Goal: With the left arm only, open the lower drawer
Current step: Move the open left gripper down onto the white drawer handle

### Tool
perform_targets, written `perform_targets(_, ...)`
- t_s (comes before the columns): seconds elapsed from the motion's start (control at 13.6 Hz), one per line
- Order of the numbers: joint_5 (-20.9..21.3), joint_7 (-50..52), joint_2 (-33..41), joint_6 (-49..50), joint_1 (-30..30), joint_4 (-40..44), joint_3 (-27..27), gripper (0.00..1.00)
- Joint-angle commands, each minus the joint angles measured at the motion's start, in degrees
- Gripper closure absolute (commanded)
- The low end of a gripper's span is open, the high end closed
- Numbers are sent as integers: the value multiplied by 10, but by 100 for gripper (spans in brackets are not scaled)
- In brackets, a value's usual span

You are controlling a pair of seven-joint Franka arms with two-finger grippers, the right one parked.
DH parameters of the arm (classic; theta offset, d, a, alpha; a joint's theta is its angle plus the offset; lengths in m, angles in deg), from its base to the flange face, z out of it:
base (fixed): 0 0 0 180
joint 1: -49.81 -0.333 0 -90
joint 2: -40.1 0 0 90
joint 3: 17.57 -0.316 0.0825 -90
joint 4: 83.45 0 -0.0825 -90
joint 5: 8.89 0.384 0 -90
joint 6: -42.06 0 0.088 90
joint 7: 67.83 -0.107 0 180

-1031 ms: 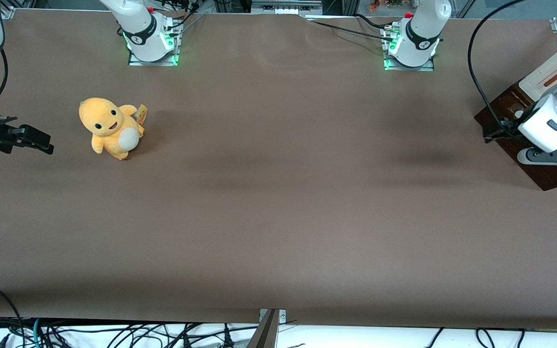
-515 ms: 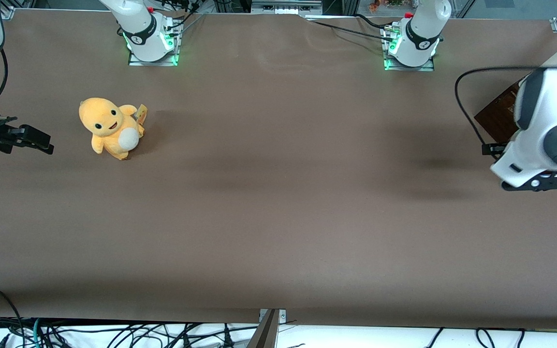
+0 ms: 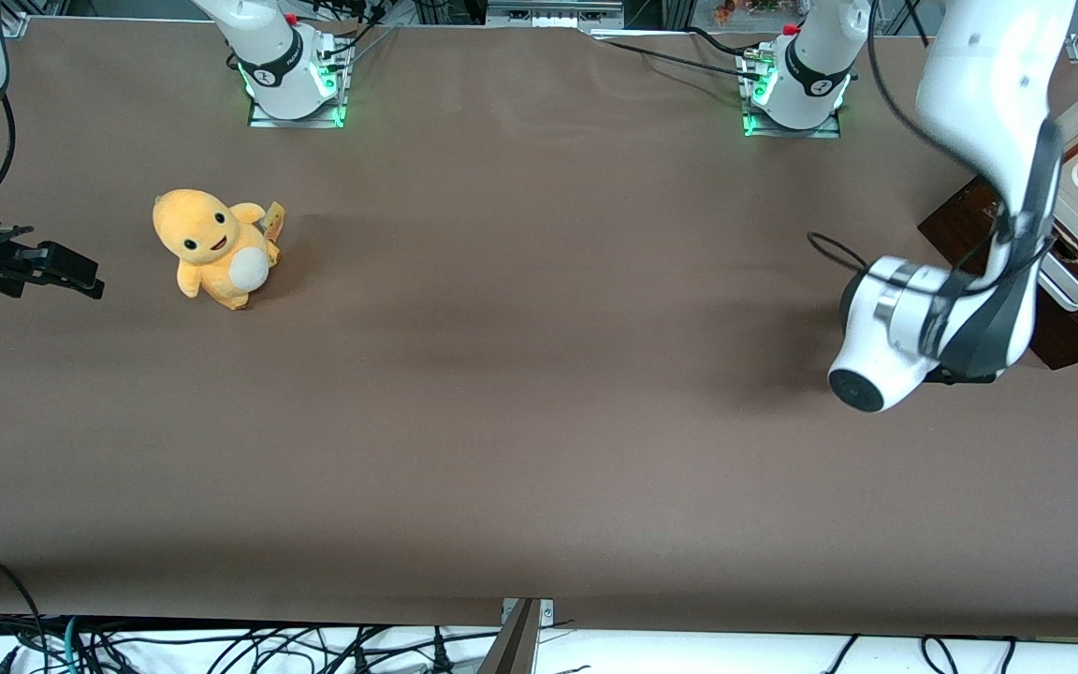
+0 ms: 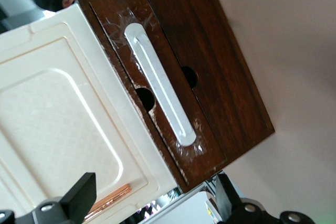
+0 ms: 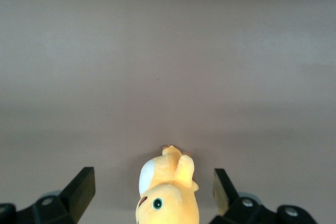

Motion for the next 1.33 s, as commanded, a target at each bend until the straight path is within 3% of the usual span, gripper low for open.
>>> perform_targets(0.0,13,61,-19,17,-20,16,1,0)
perform_targets(0.15,13,201,-52,27,-33,11,-1,0)
perform_targets(0.29,30,260,-82,31,-51,4,-1,0)
perform_targets(0.44,103,261,-106,29,-60,4,-1,0)
perform_targets(0.52,116,261,-109,30,-60,4,-1,0)
perform_targets(0.81,113,262,-107,29,-88,-12,0,0)
perform_targets(1.25,113,253,-104,10,-114,-26,3,20)
